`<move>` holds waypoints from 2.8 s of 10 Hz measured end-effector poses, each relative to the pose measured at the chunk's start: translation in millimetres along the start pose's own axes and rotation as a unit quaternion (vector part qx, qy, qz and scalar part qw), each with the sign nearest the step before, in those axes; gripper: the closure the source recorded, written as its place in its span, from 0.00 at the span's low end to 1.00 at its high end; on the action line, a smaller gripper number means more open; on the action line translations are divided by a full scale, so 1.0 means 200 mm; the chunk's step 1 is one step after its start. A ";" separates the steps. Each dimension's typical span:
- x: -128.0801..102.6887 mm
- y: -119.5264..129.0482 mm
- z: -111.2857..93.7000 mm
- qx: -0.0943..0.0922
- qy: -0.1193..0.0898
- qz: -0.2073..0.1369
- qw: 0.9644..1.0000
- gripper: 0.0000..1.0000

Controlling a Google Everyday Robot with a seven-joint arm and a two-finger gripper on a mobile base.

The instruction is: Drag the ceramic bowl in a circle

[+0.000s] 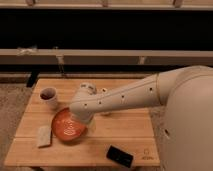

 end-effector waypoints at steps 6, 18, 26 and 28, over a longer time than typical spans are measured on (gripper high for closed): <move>0.00 0.00 0.00 0.000 0.000 0.000 1.000 0.20; -0.08 -0.02 0.24 -0.023 -0.006 -0.040 0.999 0.20; -0.10 0.03 0.33 -0.037 -0.018 -0.014 0.999 0.89; -0.05 0.12 0.29 -0.039 -0.007 0.011 0.999 1.00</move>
